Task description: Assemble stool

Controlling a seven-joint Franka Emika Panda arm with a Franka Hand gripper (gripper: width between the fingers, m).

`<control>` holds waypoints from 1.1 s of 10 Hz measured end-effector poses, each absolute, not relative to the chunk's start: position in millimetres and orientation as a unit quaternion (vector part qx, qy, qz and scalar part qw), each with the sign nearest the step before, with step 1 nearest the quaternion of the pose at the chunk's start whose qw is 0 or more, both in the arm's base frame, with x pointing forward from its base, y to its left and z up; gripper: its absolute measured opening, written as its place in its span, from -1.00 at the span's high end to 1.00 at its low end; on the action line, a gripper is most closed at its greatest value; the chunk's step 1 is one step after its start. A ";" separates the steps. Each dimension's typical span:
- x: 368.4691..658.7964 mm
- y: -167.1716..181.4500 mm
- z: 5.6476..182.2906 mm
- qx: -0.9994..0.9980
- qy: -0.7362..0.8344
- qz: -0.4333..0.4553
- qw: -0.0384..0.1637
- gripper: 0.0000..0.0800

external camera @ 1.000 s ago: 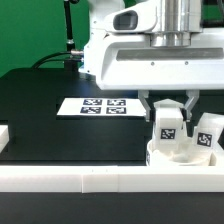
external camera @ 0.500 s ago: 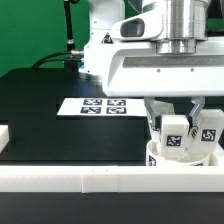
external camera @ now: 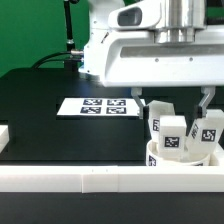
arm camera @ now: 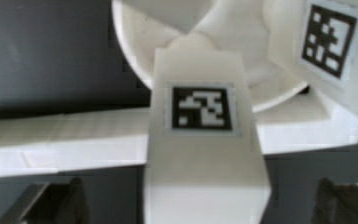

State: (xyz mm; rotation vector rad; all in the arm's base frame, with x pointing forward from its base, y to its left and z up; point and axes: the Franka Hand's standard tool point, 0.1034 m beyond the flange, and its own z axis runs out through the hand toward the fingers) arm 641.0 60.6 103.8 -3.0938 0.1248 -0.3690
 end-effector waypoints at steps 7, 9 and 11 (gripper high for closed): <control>642.8 56.0 110.0 -0.993 0.026 -0.118 0.011 -0.62; 639.3 58.6 106.6 -0.995 0.008 -0.100 0.010 -0.62; 639.8 58.5 106.9 -0.995 0.009 -0.100 0.010 -0.62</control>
Offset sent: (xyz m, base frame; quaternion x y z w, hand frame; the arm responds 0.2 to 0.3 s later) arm 0.0000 0.0000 0.0000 0.0000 0.0000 0.0000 1.0000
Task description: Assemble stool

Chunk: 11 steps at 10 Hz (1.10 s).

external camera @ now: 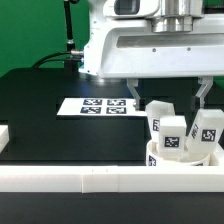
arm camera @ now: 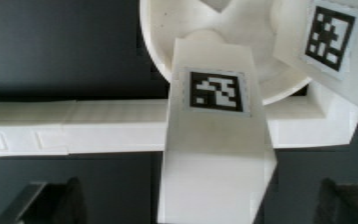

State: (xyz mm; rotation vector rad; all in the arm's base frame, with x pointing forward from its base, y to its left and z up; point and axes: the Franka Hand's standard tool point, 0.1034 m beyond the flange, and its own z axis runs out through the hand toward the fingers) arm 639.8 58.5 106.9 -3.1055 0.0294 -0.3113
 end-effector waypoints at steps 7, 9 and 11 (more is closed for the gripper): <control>643.4 66.7 97.7 -0.998 0.010 0.067 0.015 -0.62; 648.3 69.4 88.5 -0.999 0.016 0.045 0.013 -0.62; 647.4 68.8 81.8 -0.999 0.017 0.035 0.011 -0.57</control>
Offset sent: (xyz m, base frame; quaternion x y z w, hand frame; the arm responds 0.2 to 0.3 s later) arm 0.0169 0.0109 -0.0066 0.0222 -0.1506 -0.0007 0.9884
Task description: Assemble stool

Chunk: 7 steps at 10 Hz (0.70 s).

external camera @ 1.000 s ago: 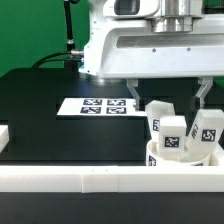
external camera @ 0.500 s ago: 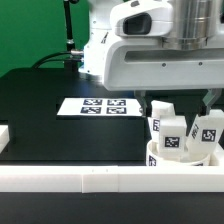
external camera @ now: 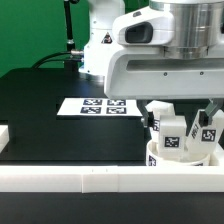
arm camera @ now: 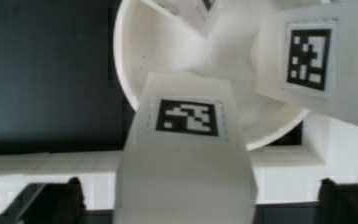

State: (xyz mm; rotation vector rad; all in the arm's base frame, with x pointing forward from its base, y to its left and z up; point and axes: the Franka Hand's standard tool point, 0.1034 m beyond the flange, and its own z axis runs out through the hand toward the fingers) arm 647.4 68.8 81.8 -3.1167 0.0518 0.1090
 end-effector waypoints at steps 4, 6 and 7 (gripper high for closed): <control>645.3 68.7 79.9 -0.999 0.029 0.037 0.011 0.16; 645.3 68.5 79.8 -0.999 0.038 0.037 0.010 0.16; 647.9 70.5 79.6 -0.994 0.108 0.022 0.014 0.16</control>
Offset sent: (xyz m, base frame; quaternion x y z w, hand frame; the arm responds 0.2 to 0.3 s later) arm 0.0000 0.0000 0.0000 0.0000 0.0000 0.0000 1.0000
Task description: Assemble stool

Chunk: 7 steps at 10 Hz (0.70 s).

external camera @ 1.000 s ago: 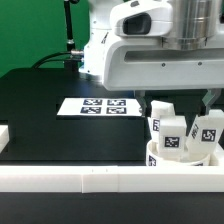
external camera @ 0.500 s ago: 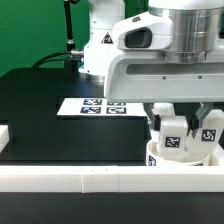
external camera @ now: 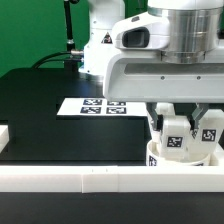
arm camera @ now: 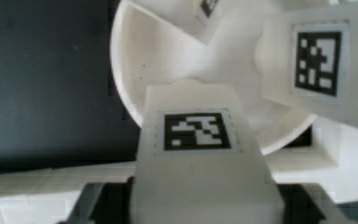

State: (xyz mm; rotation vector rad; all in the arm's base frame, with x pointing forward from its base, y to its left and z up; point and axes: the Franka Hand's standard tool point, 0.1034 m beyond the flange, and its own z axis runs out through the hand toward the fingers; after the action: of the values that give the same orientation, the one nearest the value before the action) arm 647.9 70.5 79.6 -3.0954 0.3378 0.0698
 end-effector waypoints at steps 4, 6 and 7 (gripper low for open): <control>649.6 94.8 77.8 -0.905 0.423 -0.008 0.039 0.16; 647.6 98.6 77.2 -0.845 0.533 -0.004 0.034 0.16; 646.7 99.9 76.8 -0.793 0.608 -0.001 0.031 0.16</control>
Offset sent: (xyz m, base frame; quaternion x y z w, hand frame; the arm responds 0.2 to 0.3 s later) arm -0.0034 0.0300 -0.0070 0.0240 0.0091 0.3793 0.9249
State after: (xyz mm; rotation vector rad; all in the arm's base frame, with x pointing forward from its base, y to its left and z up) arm 646.7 99.9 76.8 -2.4442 1.8747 -0.0038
